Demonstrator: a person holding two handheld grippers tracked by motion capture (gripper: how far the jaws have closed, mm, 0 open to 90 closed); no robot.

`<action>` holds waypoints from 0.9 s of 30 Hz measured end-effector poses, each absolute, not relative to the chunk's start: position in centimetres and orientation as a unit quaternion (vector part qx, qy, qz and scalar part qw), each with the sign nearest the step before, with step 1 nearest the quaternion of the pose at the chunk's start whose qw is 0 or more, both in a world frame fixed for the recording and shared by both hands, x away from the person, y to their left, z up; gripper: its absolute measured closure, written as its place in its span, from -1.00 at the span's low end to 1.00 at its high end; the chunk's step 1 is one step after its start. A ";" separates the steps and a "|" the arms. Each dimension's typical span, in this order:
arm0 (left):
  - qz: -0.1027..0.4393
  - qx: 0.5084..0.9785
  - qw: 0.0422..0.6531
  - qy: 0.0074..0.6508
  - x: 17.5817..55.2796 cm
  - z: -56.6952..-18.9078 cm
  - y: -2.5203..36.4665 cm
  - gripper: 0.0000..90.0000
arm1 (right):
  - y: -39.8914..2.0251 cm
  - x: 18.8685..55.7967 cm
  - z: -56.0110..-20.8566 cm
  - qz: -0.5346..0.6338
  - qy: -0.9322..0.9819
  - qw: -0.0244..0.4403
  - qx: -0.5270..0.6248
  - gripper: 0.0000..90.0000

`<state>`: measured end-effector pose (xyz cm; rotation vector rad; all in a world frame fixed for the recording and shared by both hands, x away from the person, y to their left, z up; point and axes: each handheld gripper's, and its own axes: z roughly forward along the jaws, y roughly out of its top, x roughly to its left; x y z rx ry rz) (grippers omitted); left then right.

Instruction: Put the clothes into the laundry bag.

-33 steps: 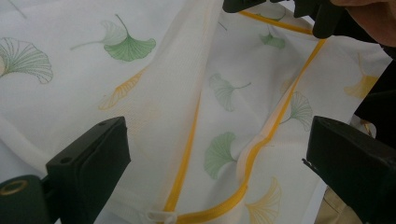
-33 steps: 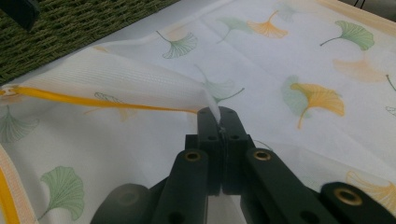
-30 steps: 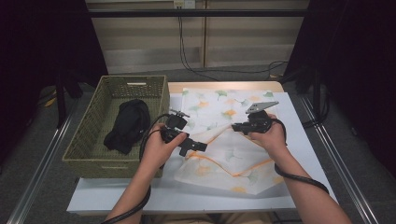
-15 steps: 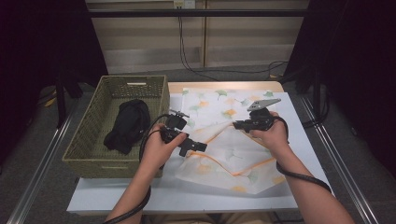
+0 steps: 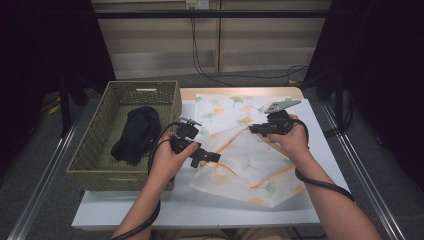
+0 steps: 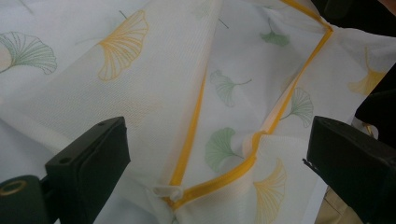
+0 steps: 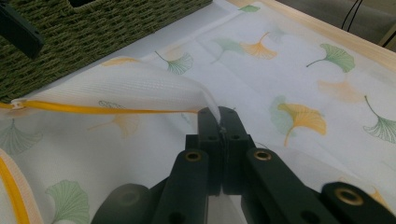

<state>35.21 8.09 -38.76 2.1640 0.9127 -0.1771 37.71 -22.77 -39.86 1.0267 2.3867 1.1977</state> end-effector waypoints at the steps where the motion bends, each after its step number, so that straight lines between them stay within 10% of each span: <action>1: -0.069 0.849 0.383 0.357 35.2 -38.7 8.1 -0.88 | -22.8 37.7 -39.8 0.414 0.826 0.141 0.356 1.00; 27: -0.067 0.864 0.371 0.333 35.5 -37.5 8.3 -0.89 | -23.5 37.8 -39.6 0.425 0.817 0.134 0.367 1.00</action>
